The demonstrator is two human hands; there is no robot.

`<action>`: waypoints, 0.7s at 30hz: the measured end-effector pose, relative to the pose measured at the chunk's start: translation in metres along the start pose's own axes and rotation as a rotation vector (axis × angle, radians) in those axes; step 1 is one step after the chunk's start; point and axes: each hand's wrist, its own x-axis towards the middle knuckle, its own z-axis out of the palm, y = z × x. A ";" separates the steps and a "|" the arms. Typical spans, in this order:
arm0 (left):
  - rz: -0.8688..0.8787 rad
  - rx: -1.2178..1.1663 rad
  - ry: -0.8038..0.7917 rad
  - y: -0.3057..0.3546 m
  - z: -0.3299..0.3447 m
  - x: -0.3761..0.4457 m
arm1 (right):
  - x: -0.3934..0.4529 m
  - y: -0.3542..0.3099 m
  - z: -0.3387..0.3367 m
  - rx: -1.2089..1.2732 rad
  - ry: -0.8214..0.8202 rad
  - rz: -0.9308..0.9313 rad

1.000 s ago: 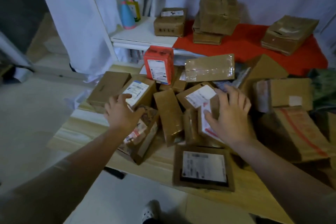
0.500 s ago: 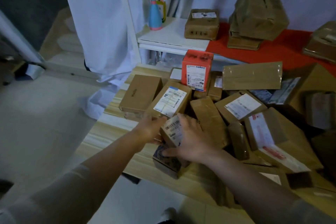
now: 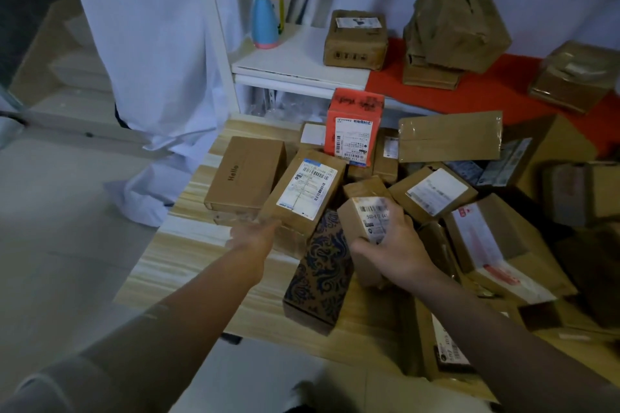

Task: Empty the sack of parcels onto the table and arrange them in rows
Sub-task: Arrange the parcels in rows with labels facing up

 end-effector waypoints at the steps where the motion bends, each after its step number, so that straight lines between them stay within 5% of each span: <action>1: 0.027 0.077 0.065 0.002 0.003 0.001 | 0.002 -0.002 -0.001 -0.006 0.013 0.005; 6: 0.191 0.317 0.270 0.019 0.014 0.002 | 0.018 -0.005 -0.006 -0.152 0.098 0.017; 17: 0.242 0.472 0.408 0.049 -0.005 0.037 | 0.089 -0.014 -0.025 -0.429 0.130 0.076; 21: 0.165 0.372 0.421 0.054 -0.013 0.057 | 0.102 -0.030 -0.026 -0.506 0.234 -0.192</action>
